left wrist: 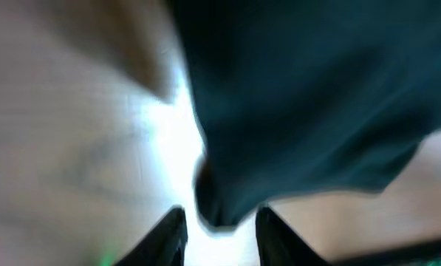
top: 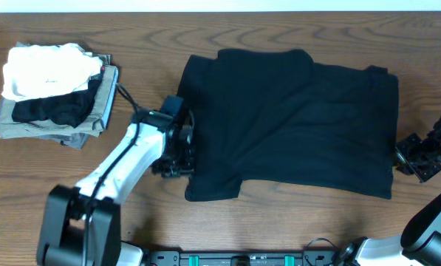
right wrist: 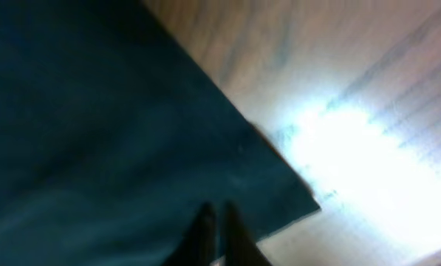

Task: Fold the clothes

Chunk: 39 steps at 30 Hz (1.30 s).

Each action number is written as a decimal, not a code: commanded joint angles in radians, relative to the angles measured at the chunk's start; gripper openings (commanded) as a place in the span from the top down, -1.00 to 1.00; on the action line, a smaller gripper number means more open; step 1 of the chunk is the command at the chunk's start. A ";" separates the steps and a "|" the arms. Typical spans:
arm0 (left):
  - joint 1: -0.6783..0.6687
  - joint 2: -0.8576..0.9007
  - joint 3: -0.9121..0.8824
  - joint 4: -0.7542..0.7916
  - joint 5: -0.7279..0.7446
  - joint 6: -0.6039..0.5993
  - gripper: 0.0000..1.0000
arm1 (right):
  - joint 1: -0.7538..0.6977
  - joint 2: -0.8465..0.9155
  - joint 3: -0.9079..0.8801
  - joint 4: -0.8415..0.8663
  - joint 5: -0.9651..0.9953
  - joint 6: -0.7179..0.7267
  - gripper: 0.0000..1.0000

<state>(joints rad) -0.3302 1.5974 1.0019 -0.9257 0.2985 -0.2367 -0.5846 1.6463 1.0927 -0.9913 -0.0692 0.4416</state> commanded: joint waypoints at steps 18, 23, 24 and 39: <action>-0.002 0.083 0.025 0.311 0.034 0.125 0.35 | 0.010 -0.006 -0.237 0.186 -0.079 0.006 0.97; 0.000 0.111 0.025 0.311 0.034 0.124 0.35 | 0.010 -0.006 -0.255 0.215 -0.074 0.015 0.97; 0.000 0.119 0.025 0.310 0.034 0.124 0.35 | 0.010 -0.006 -0.258 0.217 -0.065 0.024 0.97; 0.127 0.157 0.025 0.273 0.030 0.099 0.35 | 0.009 -0.006 -0.260 0.188 0.095 0.156 0.97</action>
<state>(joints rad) -0.2367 1.7393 1.0107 -0.6483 0.3302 -0.1341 -0.5846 1.6463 0.8402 -0.7998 -0.0135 0.5674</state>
